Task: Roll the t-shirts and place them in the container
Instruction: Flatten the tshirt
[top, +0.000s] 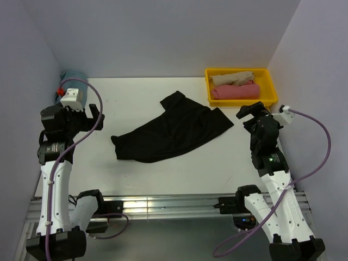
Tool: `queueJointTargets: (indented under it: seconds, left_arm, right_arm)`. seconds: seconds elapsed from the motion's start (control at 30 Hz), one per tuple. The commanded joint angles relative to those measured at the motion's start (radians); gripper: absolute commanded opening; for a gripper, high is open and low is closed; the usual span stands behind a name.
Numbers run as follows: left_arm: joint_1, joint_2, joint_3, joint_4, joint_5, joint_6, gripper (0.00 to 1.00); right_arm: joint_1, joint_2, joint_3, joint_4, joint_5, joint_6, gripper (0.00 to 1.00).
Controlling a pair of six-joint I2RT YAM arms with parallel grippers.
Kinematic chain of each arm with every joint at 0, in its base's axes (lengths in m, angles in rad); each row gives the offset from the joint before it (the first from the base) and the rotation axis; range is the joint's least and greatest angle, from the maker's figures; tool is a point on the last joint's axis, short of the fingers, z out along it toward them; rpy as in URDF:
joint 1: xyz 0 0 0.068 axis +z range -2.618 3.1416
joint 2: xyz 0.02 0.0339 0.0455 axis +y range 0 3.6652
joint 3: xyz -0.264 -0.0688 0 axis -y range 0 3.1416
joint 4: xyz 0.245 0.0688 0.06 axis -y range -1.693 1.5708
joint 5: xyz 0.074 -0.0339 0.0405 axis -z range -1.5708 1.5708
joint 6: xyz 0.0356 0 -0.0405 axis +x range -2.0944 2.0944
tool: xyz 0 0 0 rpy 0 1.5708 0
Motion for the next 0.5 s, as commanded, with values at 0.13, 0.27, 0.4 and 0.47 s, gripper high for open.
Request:
queueJointTargets:
  seconds: [0.13,0.27,0.4,0.47]
  left_arm:
    - [0.004,0.029,0.033,-0.002,0.025,-0.005,0.99]
    - [0.004,0.072,0.054,-0.028,0.029,0.010,0.99]
    - [0.001,0.158,0.091,-0.063,0.068,0.050,0.98]
    - [-0.045,0.235,0.115,-0.077,0.017,0.071,0.96]
  right_arm:
    - [-0.003,0.056,0.016,0.025,-0.028,-0.047,1.00]
    - [-0.003,0.218,0.083,0.039,-0.104,-0.096,0.99]
    - [-0.002,0.419,0.194,0.011,-0.130,-0.125,0.93]
    - [-0.002,0.540,0.257,0.001,-0.155,-0.133,0.87]
